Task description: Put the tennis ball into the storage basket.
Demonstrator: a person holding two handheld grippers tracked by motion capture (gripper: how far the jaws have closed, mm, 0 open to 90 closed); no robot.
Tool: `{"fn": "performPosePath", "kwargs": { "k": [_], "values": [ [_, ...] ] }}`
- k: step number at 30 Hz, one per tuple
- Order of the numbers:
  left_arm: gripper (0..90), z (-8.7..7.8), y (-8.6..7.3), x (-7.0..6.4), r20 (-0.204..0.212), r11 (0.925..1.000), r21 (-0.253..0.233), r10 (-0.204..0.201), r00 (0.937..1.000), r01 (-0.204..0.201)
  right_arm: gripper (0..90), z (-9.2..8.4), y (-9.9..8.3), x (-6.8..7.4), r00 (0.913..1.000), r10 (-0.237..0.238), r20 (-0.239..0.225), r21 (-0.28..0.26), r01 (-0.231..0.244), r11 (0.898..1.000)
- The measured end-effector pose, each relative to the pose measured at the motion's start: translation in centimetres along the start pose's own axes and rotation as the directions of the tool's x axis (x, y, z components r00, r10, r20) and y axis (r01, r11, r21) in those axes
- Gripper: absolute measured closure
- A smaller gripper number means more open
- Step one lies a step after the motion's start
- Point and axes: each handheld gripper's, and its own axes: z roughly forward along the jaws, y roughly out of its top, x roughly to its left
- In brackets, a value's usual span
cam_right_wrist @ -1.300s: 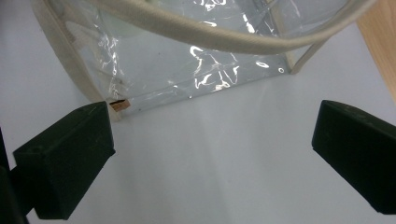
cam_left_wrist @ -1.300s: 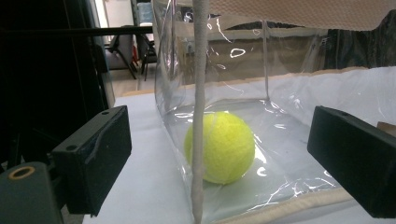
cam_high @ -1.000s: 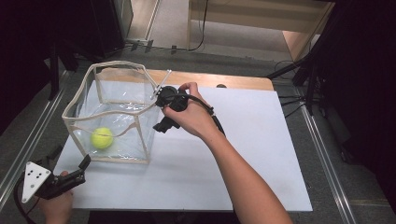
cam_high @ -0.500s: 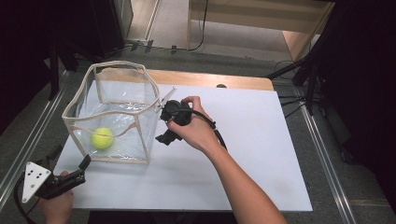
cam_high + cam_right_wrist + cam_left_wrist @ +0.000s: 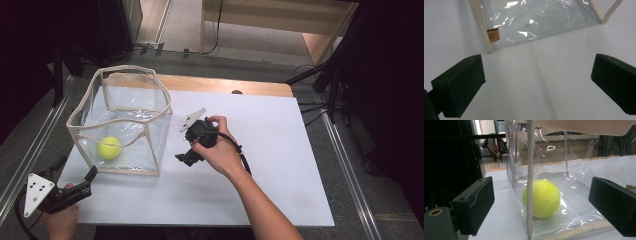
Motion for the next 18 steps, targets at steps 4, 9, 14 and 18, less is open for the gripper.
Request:
{"fn": "performPosePath", "kwargs": {
  "k": [4,9,14,18],
  "values": [
    [6.8,0.0,0.0,0.0,0.000,1.0000,0.000,0.000,1.0000,0.000,0.0,-0.1,-1.1,0.0,1.0000,0.007,-0.002,-0.014,-0.007,1.000],
    [6.8,0.0,0.0,0.0,0.000,1.0000,-0.001,-0.001,1.0000,0.001,0.0,-0.4,-2.3,-0.1,0.9998,0.021,0.008,-0.036,-0.020,0.999],
    [6.8,0.0,0.0,0.0,0.000,1.0000,0.001,0.002,1.0000,-0.002,0.0,-0.8,-3.6,0.0,0.9989,0.044,0.019,-0.059,-0.043,0.997],
    [6.8,0.0,0.0,0.0,0.000,1.0000,0.002,0.002,1.0000,-0.002,0.0,-1.3,-4.6,-0.1,0.9980,0.056,0.028,-0.079,-0.054,0.995]
  ]
}}
